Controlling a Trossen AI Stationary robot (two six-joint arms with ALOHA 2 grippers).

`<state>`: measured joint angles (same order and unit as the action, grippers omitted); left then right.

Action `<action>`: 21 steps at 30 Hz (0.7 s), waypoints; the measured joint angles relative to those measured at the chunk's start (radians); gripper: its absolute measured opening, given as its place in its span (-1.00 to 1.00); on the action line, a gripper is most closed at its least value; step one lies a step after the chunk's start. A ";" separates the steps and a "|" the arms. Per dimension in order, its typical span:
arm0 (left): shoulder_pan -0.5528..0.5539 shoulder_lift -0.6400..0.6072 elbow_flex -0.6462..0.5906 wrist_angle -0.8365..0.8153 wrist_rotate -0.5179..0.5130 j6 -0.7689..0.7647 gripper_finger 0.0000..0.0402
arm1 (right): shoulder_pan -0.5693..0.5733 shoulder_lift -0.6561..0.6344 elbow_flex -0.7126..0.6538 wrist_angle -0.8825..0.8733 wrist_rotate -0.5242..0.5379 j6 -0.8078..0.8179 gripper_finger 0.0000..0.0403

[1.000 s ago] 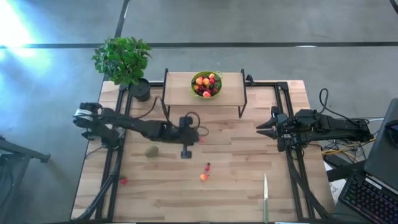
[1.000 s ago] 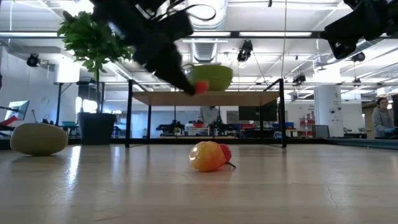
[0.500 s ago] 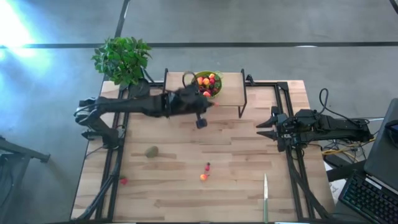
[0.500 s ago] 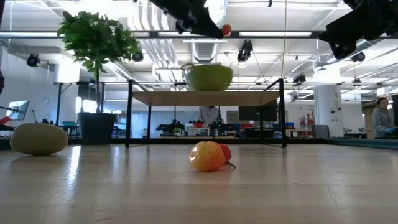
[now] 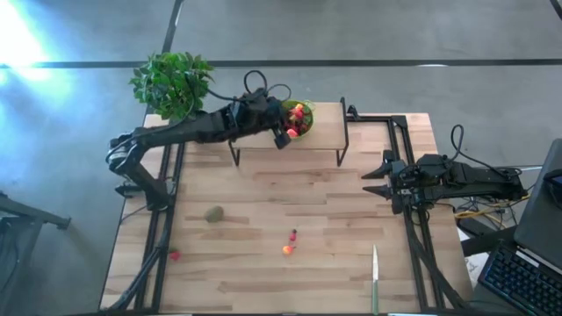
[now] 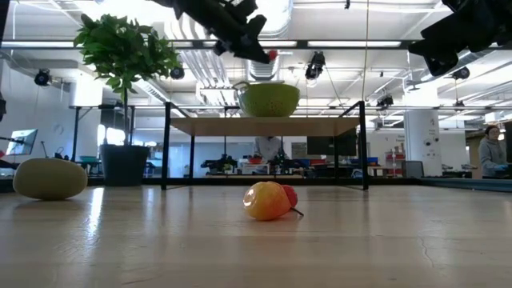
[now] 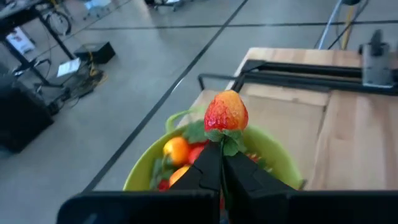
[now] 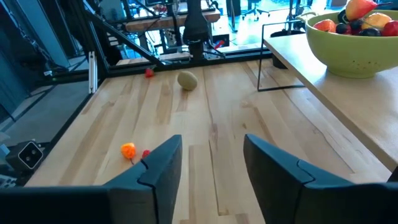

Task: Pick & Place Fruit
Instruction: Put the red strawberry into the green strainer bowl on the shelf

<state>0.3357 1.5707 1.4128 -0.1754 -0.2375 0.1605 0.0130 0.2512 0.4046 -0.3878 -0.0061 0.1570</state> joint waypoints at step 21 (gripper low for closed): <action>0.022 0.001 -0.094 0.003 0.024 0.029 -0.91 | 0.000 0.000 0.000 0.000 0.000 0.000 0.00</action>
<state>0.3580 1.5719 1.3190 -0.1719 -0.2138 0.1890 0.0130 0.2515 0.4046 -0.3878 -0.0060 0.1570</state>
